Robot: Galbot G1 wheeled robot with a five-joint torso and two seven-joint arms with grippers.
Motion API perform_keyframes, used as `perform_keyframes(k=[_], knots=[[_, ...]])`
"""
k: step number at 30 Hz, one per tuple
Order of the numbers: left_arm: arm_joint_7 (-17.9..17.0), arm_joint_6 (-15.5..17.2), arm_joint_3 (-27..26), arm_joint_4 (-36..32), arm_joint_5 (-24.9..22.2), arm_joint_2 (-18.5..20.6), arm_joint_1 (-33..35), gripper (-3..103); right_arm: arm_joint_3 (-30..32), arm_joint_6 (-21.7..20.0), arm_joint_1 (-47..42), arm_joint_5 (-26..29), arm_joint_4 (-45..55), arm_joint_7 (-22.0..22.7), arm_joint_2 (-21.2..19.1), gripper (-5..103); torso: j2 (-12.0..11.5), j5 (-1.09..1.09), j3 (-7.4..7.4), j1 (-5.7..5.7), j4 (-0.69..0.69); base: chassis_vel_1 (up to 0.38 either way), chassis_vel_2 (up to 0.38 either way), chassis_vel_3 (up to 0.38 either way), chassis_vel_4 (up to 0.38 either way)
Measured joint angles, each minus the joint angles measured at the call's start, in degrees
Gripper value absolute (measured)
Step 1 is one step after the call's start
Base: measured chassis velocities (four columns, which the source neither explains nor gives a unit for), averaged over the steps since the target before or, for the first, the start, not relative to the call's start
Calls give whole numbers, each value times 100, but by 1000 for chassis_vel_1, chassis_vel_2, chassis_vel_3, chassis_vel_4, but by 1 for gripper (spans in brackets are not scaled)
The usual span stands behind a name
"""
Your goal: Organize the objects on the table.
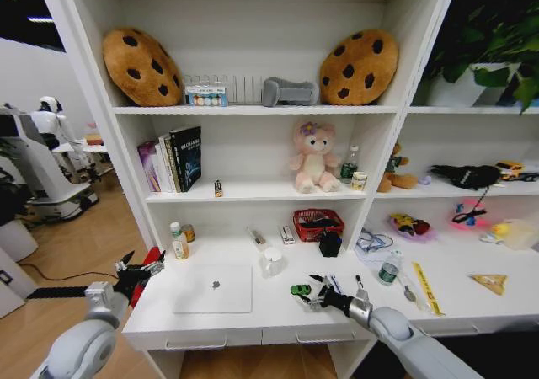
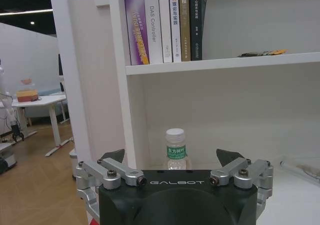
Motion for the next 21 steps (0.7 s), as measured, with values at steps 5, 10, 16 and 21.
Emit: perform_keyframes(k=[5, 10, 16, 21], knots=[[0, 1, -1, 20, 0, -6, 7, 100, -3, -2, -35, 0, -16, -69, 20, 100, 0, 0, 0, 0, 0, 0, 0, 0, 0], [1, 0, 3, 36, -2, 1, -14, 100, 32, -8, -77, 4, -26, -151, 28, 100, 0, 0, 0, 0, -1, 0, 0, 0, 0], [3, 0, 19, 58, -7, 16, -29, 100, 35, -11, -45, 5, -139, -214, 50, 100, 0, 0, 0, 0, 0, 0, 0, 0, 0], [6, 0, 32, 83, -5, 12, -40, 100, 27, -7, -41, 4, -254, -284, 72, 100, 0, 0, 0, 0, 0, 0, 0, 0, 0]])
